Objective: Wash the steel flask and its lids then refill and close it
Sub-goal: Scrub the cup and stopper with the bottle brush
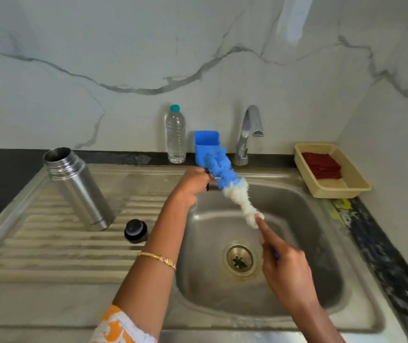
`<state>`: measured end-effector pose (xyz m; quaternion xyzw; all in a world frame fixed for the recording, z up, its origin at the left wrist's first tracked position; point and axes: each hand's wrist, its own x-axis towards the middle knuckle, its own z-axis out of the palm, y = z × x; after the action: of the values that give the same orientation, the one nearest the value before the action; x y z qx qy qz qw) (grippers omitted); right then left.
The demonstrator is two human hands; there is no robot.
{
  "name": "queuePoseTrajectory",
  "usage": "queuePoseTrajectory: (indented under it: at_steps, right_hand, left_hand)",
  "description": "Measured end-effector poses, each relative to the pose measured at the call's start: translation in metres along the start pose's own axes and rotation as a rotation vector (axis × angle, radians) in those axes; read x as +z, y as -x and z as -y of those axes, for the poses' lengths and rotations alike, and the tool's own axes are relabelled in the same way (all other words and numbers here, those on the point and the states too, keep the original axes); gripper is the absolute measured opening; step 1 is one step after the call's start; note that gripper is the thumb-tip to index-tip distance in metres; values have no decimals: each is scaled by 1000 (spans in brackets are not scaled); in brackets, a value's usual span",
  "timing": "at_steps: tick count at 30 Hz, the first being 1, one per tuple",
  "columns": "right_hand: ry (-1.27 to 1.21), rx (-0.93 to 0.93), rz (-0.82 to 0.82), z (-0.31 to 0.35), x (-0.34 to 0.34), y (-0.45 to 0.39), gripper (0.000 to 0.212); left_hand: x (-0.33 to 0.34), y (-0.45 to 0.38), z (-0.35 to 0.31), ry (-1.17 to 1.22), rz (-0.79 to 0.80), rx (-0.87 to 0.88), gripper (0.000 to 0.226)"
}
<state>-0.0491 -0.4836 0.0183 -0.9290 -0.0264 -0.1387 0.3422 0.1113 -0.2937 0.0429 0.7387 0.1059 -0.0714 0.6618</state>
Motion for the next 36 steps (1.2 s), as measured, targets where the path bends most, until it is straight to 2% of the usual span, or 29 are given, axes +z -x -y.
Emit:
queuePoseTrajectory:
  at_steps: [6,9,12,16,18,21,24,27,31,33,36]
  right_hand:
    - [-56,18,37,-14,-28,-29,53]
    - [-76,107,107,-17,-43,-72,47]
    - [-85,185,191,-26,-49,-93,48]
    - [-140,23,66,-31,-33,-44,51]
    - [-129,-9,31,-34,-19,-23,55]
    - [-119,4,-47,-44,-7,-39,52]
    - [-201,95,9,-50,-10,-78,46]
    - [-196,112,44,-53,-11,-86,45]
    - [-83,9,72,-53,5,-13,48]
    - [-50,-6,51,-53,4,12,49]
    - [-28,33,14,-59,5,-5,45]
  left_hand:
    - [47,14,14,-142,19,289,24]
    - [65,25,20,-243,95,358,27]
    - [79,27,25,-312,47,395,28]
    - [80,13,21,-184,-147,269,21]
    - [74,7,19,-161,-190,221,22]
    - [76,9,20,-195,-70,255,24]
    - [89,25,28,-198,33,246,27]
    - [97,31,43,-135,-41,173,24]
    - [92,29,58,149,-227,-3,19]
    - [88,33,64,161,-172,-22,21]
    - [90,45,69,88,-49,60,38]
